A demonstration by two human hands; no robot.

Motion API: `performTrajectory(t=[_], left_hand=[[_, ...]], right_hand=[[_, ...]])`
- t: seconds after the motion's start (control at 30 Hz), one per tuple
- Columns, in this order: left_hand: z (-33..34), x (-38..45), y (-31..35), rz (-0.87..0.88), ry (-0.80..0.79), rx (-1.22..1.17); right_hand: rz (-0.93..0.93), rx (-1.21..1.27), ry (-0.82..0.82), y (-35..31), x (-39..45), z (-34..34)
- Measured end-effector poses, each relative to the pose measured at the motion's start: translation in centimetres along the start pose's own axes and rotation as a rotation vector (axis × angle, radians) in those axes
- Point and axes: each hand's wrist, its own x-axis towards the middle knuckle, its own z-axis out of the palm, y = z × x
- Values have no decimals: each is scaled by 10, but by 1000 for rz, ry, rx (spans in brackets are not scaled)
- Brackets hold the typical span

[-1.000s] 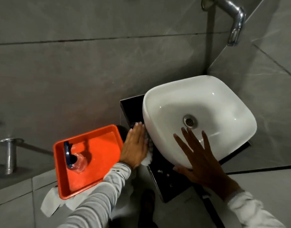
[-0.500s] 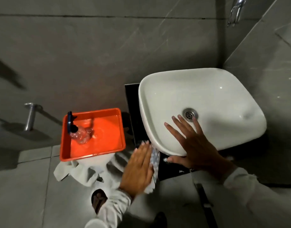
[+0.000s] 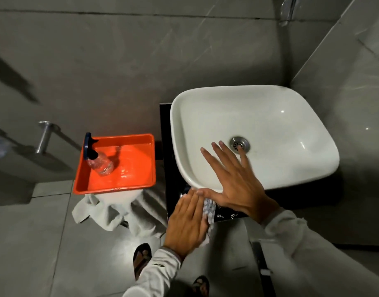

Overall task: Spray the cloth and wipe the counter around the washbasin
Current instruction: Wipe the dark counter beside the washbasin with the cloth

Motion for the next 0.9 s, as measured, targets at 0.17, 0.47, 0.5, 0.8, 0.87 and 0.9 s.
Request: performTrajectory(t=[0.17,0.47,0.5,0.8,0.87,0.9], left_hand=[[6,-3,-18,-74,177,38],[3,14,26,-312,101,-207],[-1,6,18,-312,112,-255],[-130,26,-50,255,347,14],[-141,66,-32,436,252,138],[-139,82,-24,506,199,194]], right_hand=[[5,2,16,4,-1,0],[40,109,114,-7,-1,-8],[47,189,207,-8,-8,-9],[51,175,302,-110,-70,108],[137,159,180,-105,-44,109],[146,124,150,-101,-36,110]])
